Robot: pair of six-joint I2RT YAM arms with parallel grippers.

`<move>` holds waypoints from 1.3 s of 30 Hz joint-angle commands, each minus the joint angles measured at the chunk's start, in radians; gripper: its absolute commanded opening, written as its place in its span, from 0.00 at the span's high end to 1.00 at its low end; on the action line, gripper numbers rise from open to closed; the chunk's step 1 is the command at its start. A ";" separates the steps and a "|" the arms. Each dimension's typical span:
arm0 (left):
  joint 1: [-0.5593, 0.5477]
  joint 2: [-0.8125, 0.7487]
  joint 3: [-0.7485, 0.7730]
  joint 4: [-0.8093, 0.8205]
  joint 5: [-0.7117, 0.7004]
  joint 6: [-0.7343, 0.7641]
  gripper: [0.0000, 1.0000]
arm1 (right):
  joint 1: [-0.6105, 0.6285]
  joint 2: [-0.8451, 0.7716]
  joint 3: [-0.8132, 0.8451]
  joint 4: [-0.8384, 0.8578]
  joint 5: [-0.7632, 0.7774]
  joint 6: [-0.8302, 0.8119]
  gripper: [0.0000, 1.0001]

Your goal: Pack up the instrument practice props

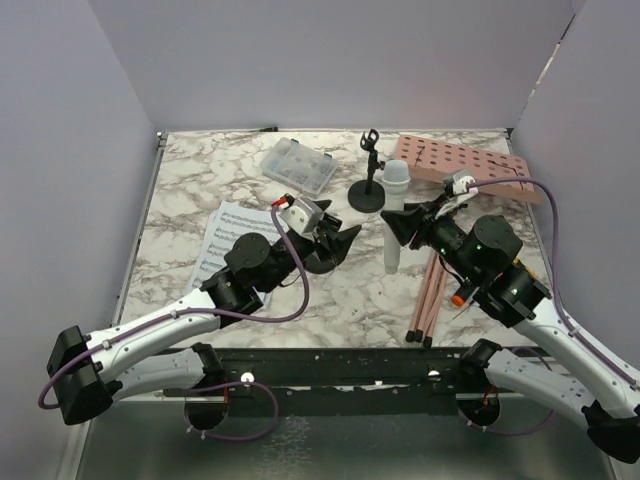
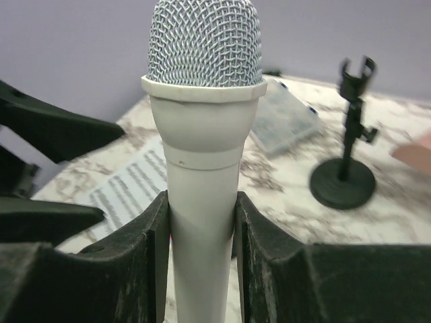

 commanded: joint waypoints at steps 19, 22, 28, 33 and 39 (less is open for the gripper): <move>0.245 -0.291 -0.282 0.023 -0.671 0.226 0.01 | -0.369 0.055 0.019 -0.584 0.448 0.169 1.00; 0.280 -0.343 -0.361 0.075 -0.702 0.226 0.01 | -0.492 0.096 -0.005 -0.547 0.373 0.140 1.00; 0.286 -0.369 -0.422 0.173 -0.704 0.293 0.01 | -0.606 0.287 -0.002 -0.508 0.329 0.138 1.00; 0.286 -0.392 -0.433 0.183 -0.676 0.299 0.01 | -0.710 0.387 -0.026 -0.443 0.303 0.128 1.00; 0.286 -0.418 -0.451 0.211 -0.662 0.313 0.01 | -0.780 0.498 -0.066 -0.338 0.228 0.157 1.00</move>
